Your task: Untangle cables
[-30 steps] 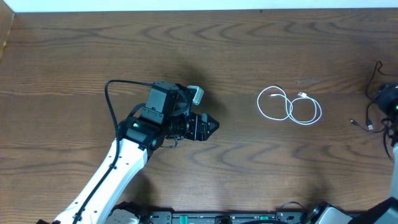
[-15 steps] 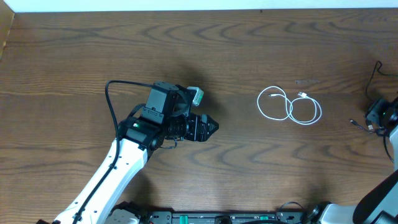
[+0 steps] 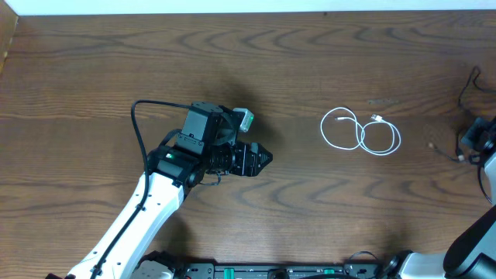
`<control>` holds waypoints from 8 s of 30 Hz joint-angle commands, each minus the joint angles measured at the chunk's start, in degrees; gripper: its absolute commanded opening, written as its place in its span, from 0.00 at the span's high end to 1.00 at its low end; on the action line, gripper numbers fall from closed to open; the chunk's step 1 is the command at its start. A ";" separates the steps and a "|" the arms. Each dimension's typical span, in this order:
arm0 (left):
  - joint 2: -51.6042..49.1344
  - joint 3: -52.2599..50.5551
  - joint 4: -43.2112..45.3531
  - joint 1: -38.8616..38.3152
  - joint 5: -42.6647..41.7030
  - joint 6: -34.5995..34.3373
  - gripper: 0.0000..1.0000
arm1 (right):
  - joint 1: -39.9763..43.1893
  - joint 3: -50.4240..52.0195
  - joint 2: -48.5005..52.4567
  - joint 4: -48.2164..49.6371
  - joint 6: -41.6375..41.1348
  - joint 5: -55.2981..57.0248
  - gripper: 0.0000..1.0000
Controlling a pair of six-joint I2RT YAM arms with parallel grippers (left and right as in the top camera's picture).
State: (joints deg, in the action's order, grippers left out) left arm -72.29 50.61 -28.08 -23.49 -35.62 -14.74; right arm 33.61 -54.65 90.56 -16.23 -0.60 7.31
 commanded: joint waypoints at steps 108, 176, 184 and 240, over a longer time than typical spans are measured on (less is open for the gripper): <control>-0.37 0.87 -2.34 -0.07 0.55 0.76 0.29 | -10.14 -12.61 -1.62 -18.71 -2.97 -30.95 0.01; -0.37 0.87 -2.75 -0.07 0.52 0.70 0.30 | -9.81 -6.40 5.99 -13.88 -66.62 8.61 0.57; -0.37 0.87 -2.75 -0.09 0.50 0.70 0.30 | -9.90 -6.38 5.99 -12.66 -66.64 8.57 0.58; -0.37 0.87 -2.73 -0.07 0.52 -0.55 0.30 | -2.08 -1.44 2.45 21.29 -2.16 -20.41 0.45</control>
State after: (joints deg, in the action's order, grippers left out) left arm -72.29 50.61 -30.68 -23.46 -35.62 -15.20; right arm 32.56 -55.51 93.89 6.17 -0.19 0.25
